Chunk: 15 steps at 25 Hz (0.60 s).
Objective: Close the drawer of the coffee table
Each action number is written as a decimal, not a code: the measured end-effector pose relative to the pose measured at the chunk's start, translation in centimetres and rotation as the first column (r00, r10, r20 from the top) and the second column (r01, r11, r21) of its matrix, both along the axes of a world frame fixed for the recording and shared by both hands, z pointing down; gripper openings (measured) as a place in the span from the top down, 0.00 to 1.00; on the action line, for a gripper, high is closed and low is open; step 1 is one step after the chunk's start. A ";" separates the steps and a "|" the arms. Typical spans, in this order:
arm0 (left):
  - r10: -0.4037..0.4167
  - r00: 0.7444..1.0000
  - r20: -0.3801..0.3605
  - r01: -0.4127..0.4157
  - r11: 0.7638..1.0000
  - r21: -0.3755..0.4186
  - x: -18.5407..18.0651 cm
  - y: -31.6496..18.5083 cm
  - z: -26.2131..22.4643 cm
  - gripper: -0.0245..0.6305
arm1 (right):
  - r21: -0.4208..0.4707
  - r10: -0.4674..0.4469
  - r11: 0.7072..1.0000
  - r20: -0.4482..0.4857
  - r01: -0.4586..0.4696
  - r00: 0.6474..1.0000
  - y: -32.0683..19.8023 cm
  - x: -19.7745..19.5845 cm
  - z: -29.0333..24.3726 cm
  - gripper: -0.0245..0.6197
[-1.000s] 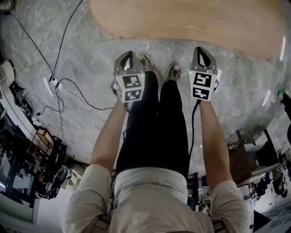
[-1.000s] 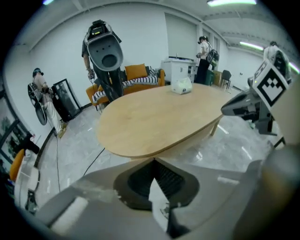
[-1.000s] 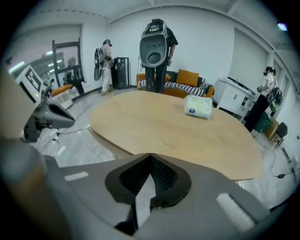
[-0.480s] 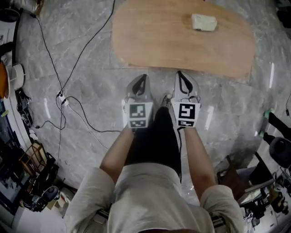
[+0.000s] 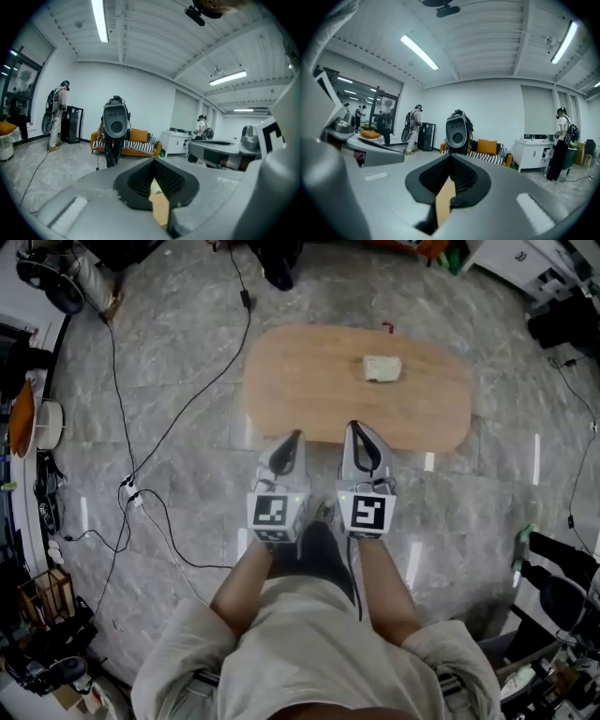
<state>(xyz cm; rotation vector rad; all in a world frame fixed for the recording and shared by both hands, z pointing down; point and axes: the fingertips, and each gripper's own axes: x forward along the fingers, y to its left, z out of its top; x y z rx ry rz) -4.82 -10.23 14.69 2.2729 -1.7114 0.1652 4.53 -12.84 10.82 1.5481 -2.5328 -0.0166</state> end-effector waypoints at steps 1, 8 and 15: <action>-0.003 1.000 -0.011 0.003 1.000 0.030 0.0 0.2 -1.4 0.93 | 0.025 -0.004 1.000 0.014 0.004 1.000 0.0 -0.2 -1.4 0.95; 0.009 1.000 0.020 -0.012 0.986 0.167 2.7 -0.1 -6.3 0.93 | 0.109 -0.005 0.994 0.010 0.004 1.000 1.3 1.3 -5.8 0.95; 0.055 0.998 0.012 -0.056 0.974 0.219 3.2 -1.8 -9.0 0.93 | 0.143 0.020 0.989 0.029 -0.024 0.999 0.3 1.6 -8.1 0.95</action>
